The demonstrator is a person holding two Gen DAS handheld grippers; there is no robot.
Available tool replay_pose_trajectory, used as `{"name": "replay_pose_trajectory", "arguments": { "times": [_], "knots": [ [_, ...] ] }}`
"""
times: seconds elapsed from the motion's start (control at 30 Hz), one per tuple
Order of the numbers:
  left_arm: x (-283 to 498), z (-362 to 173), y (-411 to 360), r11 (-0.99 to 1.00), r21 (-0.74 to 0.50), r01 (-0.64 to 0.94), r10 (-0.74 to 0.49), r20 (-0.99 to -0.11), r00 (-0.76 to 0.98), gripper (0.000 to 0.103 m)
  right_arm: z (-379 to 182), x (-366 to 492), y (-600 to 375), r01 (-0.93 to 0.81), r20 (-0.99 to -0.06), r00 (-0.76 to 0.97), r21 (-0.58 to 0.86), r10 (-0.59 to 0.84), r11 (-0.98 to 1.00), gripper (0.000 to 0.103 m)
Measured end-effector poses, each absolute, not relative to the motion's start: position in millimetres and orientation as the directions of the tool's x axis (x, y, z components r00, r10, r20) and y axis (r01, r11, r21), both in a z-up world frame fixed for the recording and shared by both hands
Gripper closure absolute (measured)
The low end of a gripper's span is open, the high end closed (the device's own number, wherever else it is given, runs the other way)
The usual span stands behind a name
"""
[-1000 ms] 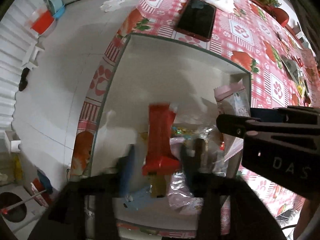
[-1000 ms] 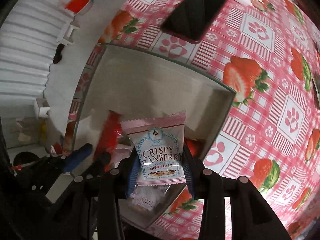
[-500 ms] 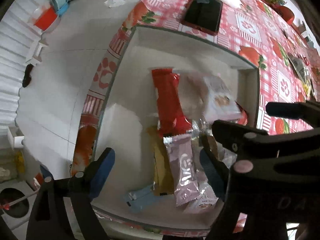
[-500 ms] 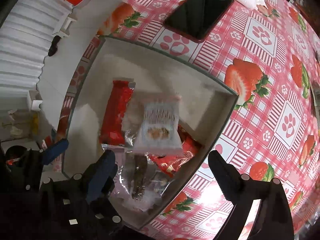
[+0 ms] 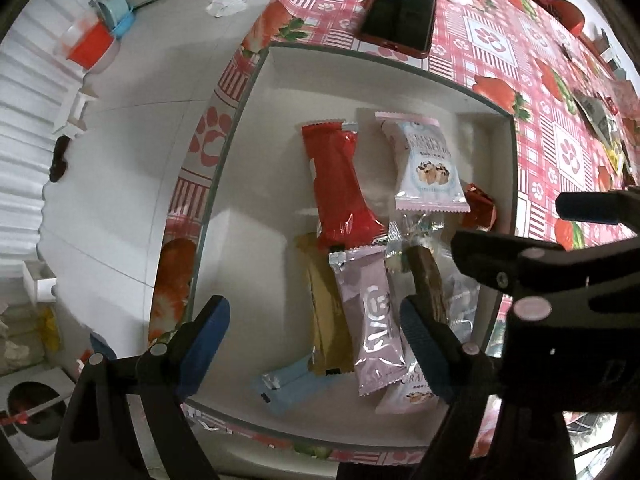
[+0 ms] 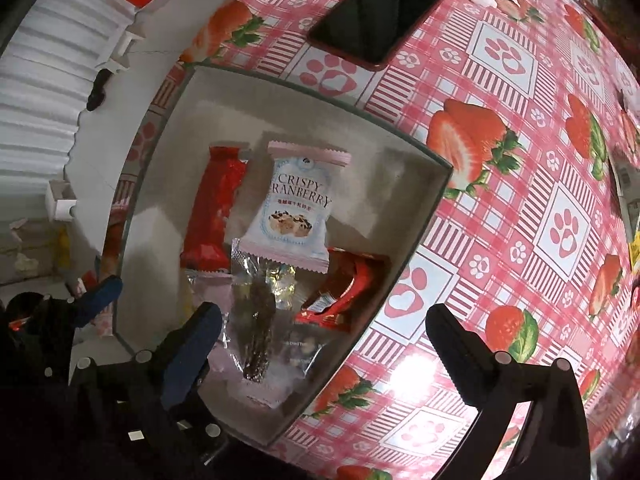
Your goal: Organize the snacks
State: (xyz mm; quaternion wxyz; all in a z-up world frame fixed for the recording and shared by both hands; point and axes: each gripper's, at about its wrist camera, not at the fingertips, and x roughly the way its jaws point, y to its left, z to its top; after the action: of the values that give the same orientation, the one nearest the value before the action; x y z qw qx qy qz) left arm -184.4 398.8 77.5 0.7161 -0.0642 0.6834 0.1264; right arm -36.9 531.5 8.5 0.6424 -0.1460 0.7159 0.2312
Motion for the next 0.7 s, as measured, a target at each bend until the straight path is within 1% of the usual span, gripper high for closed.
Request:
{"name": "replay_pose_trajectory", "arguments": {
  "times": [0.47,0.7],
  "knots": [
    [-187.0,85.7,385.3,0.96,0.081,-0.27,0.094,-0.995,0.036,0.014,17.2,-42.1,519.3,-0.503,-0.987,-0.128,0.145,0.093,0.852,0.0],
    [-189.6,86.9,385.9,0.955,0.101,-0.278,0.115,-0.993,0.037,0.014,23.2,-43.6,515.4,-0.504,-0.987,-0.124,0.151,0.101,0.85,0.0]
  ]
}}
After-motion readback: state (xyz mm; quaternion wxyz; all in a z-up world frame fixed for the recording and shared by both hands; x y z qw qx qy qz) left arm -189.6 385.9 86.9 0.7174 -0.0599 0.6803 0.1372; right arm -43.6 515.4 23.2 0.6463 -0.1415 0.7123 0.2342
